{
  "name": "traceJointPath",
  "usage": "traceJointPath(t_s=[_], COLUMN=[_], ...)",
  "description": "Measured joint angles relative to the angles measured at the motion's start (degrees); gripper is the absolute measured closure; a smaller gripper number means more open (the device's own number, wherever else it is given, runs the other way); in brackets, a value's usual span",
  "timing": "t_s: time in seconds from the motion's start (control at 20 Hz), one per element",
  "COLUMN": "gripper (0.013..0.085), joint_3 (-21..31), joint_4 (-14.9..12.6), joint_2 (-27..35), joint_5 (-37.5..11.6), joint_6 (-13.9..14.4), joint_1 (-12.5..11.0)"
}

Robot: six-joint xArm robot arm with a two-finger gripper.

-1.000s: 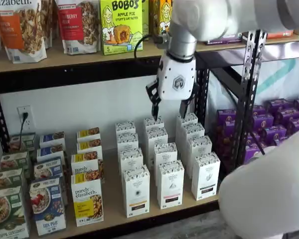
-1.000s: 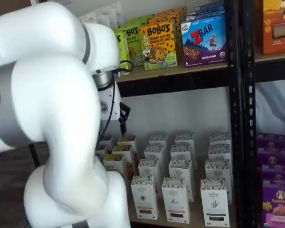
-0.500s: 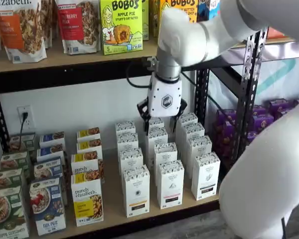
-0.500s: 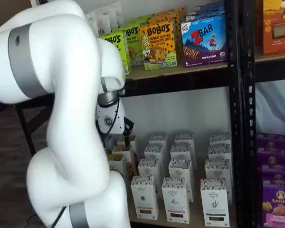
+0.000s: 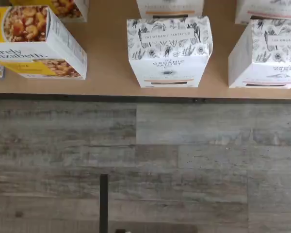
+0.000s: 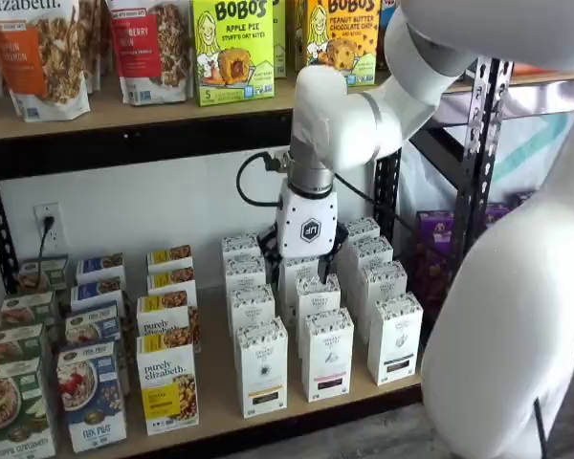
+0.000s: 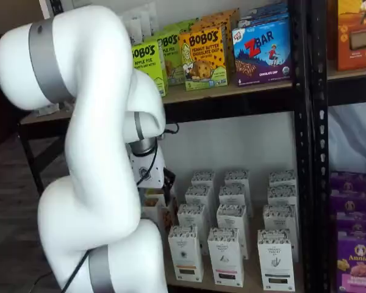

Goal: Pick up the white box with a yellow strip in the middle, on the bottom shelf, the fourth box from the left

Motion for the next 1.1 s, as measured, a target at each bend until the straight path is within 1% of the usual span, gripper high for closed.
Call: traceJointPath(t_s=[0.05, 0.2, 0.35, 0.5, 0.6, 0.8, 1.1], gripper=[0.0130, 0.0130, 0.0130, 0.0130, 0.0130, 0.0130, 0.0130], joint_3=[-0.10, -0.56, -1.04, -1.41, -2.14, -4.53, -9.05], joint_4=[0.14, -1.20, -1.36, -0.46, -0.49, 0.88, 0.78], joint_2=[1.02, 5.14, 8.98, 12.10, 14.31, 19.10, 26.73], joint_5=[-0.60, -3.56, -6.99, -10.73, -12.48, -14.22, -17.72], joint_6=[-0.13, 0.90, 0.98, -0.15, -0.46, -2.15, -3.07], joint_1=[0.00, 0.03, 0.08, -0.13, -0.43, -0.83, -1.71])
